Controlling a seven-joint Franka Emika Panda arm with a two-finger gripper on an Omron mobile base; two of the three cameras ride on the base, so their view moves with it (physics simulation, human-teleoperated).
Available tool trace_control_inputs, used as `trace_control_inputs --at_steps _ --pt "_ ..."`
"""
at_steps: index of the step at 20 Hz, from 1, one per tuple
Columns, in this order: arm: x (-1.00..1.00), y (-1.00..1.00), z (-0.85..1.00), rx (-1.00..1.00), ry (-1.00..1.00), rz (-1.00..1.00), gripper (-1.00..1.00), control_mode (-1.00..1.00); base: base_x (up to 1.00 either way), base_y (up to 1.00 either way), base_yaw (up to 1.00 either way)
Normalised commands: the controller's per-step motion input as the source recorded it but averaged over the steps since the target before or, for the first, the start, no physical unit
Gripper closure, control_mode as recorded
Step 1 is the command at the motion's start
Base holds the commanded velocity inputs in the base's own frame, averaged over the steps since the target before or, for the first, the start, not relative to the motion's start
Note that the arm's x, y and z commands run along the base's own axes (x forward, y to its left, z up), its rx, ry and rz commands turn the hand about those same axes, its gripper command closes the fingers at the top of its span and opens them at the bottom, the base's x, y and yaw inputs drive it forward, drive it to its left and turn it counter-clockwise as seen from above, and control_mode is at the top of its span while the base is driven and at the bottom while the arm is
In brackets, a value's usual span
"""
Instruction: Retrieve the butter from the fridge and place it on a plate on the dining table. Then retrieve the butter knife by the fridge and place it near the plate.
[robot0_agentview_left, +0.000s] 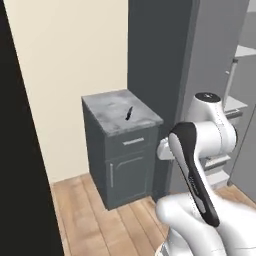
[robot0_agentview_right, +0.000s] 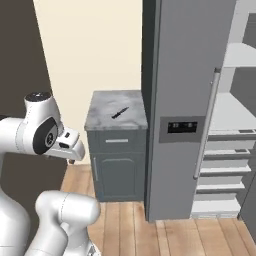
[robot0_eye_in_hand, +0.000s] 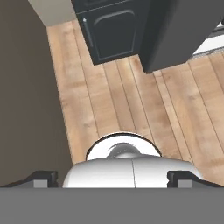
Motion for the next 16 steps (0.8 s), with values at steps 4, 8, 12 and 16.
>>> trace_control_inputs --at_steps 4,8,12,16 --pt "0.00 0.00 0.00 0.00 0.00 0.00 -1.00 1.00 0.50 0.54 -0.22" --pt "0.00 0.00 0.00 0.00 0.00 0.00 -1.00 1.00 0.49 0.22 -0.20" --pt "0.00 0.00 0.00 0.00 0.00 0.00 -1.00 1.00 0.68 0.00 -0.19" --pt "0.00 0.00 0.00 0.00 0.00 0.00 -1.00 1.00 0.67 0.08 -0.11"
